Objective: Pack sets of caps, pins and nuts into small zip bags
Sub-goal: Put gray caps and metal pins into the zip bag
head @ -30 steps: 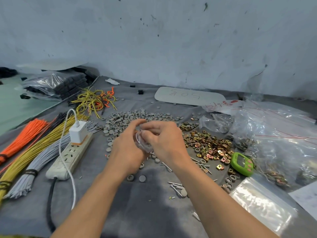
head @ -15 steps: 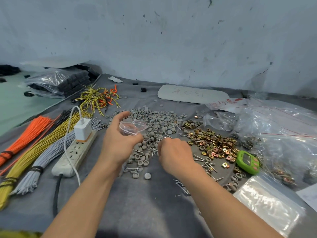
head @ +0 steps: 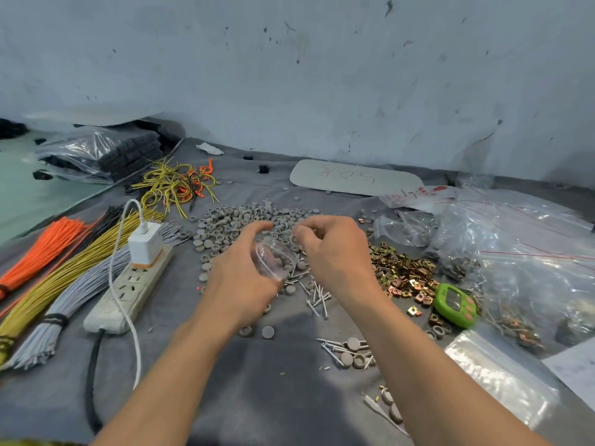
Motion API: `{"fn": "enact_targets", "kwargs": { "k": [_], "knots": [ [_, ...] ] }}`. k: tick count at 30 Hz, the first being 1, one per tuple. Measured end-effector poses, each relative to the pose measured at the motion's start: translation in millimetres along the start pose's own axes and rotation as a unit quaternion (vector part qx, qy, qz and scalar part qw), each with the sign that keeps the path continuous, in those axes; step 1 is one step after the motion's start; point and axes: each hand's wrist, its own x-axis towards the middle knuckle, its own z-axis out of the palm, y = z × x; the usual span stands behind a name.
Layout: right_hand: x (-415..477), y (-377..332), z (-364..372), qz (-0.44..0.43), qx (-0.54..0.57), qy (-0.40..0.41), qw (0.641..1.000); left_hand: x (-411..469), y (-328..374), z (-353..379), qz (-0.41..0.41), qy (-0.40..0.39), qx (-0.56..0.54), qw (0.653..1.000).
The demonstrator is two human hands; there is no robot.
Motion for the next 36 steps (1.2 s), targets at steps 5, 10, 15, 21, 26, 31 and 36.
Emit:
{"fn": "enact_targets", "kwargs": {
  "k": [5, 10, 15, 21, 26, 31, 36],
  "knots": [
    [-8.0, -2.0, 6.5, -0.042, -0.034, -0.081, 0.995, 1.7, 8.4, 6.7, 0.005, -0.014, 0.015, 1.0],
    [-2.7, 4.8, 5.6, 0.015, 0.075, 0.009, 0.997, 3.8, 6.2, 4.9, 0.0, 0.023, -0.037, 0.999],
    [-0.1, 15.8, 7.2, 0.091, -0.049, -0.037, 0.994, 11.0, -2.9, -9.0, -0.052, 0.117, -0.15, 0.98],
    [-27.6, 5.6, 33.9, -0.018, -0.258, -0.295, 0.92, 11.9, -9.4, -17.7, -0.045, 0.149, -0.164, 0.974],
    [-35.0, 7.4, 41.1, -0.051, -0.327, -0.297, 0.896, 10.3, -11.5, -17.3, -0.031, 0.127, -0.105, 0.986],
    [-17.0, 11.0, 18.6, 0.02, -0.193, -0.179, 0.965, 5.7, -5.8, -9.9, -0.022, 0.068, -0.05, 0.996],
    [-6.1, 8.7, -2.2, 0.038, 0.057, -0.027, 0.997, -0.6, 4.8, 5.2, -0.006, -0.019, 0.012, 1.0]
  ]
}}
